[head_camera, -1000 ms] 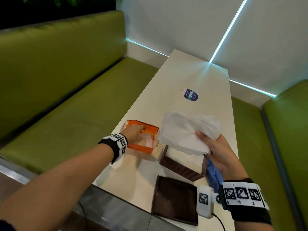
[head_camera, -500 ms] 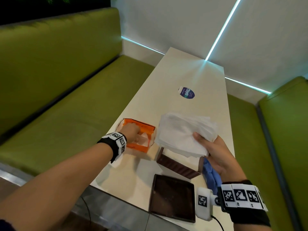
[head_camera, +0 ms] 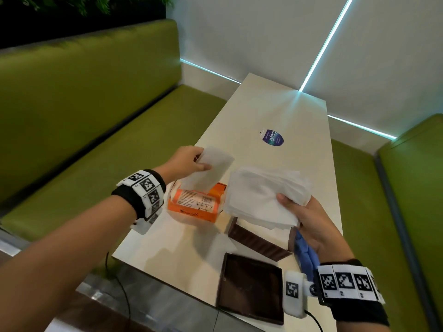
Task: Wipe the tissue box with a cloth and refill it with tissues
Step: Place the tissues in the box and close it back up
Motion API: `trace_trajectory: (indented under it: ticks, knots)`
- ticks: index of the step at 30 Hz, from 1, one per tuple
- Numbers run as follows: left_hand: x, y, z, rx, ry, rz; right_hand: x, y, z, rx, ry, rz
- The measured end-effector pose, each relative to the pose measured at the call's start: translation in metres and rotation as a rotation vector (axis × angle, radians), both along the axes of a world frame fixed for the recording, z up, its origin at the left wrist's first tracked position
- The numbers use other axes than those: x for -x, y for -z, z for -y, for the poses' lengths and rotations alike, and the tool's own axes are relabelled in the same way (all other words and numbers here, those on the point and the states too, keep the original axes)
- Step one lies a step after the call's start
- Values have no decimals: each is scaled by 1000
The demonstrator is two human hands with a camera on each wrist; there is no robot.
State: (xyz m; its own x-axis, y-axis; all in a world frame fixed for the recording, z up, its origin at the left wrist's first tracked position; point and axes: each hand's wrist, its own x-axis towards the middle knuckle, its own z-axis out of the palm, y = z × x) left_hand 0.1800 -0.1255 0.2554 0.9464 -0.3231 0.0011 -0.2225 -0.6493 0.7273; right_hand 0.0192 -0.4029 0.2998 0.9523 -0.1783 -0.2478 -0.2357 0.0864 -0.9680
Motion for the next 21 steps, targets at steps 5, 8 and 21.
trace_trajectory:
  ticks: [5, 8, 21]
  knots:
    - [20, -71, -15, -15, 177, -22, -9, 6, 2, 29, 51, -29]
    - [44, -103, -7, -38, 439, -103, -16, 11, -4, 41, 25, -57]
    - [66, -92, 70, -154, 581, 90, -16, 10, -42, 12, -170, -172]
